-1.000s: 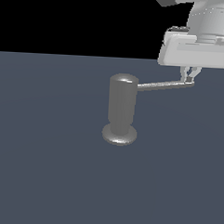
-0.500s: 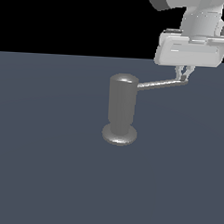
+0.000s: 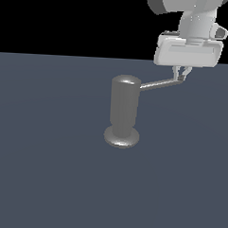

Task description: Turn on the faucet by rotating a designated handle.

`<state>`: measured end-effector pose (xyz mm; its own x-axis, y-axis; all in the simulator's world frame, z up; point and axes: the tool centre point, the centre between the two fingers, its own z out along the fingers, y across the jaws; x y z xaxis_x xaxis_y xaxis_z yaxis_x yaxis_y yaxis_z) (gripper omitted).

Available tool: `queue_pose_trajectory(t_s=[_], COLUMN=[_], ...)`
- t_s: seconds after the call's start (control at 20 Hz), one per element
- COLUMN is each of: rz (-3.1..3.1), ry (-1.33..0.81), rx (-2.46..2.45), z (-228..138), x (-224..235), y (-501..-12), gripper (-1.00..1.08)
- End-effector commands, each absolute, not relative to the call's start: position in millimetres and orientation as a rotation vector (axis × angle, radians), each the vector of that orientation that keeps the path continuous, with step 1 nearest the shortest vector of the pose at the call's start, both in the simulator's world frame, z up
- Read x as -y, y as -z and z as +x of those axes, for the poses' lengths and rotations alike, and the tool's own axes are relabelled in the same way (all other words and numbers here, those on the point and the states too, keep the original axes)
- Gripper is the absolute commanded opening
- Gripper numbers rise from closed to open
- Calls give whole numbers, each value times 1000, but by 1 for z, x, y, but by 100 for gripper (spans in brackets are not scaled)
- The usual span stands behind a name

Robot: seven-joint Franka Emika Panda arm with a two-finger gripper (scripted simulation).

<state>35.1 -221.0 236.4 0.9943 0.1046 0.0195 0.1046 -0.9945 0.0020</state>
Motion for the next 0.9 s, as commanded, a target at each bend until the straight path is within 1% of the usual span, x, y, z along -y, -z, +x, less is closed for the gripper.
queue_pose_trajectory(t_s=[0.0, 0.85], rz=[3138, 3138], ry=[-23, -10], rx=[-182, -162], z=[47, 92], x=[211, 205], y=[-230, -225], gripper=[-100, -100])
